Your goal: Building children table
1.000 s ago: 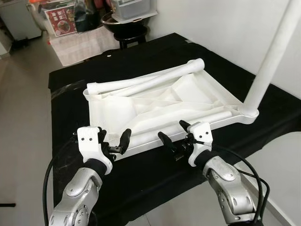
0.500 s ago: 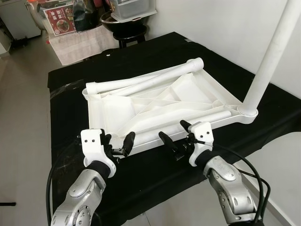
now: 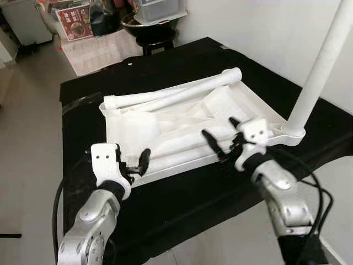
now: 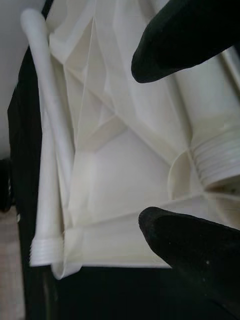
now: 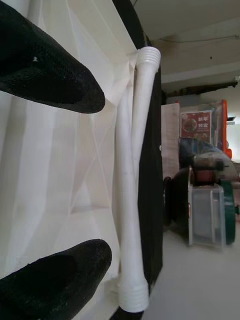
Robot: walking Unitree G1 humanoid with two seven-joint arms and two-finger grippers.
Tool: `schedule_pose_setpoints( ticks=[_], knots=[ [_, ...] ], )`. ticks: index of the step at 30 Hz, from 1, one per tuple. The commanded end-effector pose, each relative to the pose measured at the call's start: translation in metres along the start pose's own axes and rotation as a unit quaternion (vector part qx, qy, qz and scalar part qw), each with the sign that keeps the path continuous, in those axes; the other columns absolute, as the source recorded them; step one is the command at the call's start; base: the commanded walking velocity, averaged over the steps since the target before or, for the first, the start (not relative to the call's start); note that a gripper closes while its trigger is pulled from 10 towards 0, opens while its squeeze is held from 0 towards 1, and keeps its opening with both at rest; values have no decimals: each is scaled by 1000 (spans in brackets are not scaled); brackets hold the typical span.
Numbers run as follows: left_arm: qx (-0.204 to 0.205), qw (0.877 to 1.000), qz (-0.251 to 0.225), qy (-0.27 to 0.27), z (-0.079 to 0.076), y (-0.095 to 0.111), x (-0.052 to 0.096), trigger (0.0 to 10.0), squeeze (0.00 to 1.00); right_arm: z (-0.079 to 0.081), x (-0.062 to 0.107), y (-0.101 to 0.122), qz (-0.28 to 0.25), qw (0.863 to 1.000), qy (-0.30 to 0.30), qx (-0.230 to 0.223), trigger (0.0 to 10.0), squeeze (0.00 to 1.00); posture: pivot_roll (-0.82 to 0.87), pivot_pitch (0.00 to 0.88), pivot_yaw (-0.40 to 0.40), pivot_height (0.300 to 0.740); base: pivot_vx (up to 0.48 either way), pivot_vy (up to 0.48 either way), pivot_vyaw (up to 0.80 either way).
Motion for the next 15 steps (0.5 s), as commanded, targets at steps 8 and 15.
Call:
schedule_pose_setpoints(
  ticks=[8,15],
  knots=[
    [-54,998,6,-18,-5,5,-1,10000,0,9,-12,33,0,999,42,22,10000,0,-135,93,104,740,0,0,0],
    [24,997,65,-36,-14,-5,2,10000,0,21,-10,22,57,994,71,52,10000,0,-121,87,92,740,0,0,0]
  ],
)
Point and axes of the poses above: a point about 5 cm out from each wrist's last joint towards the gripper, its own x axis pointing back from the gripper into the wrist, its own y axis along the axis of the wrist's last joint, z = x × y, the point moved 5 cm from there along -x, pointing out of the wrist towards the gripper, and after that the axes turned 8 degrees about x, right-handed, at the moved point
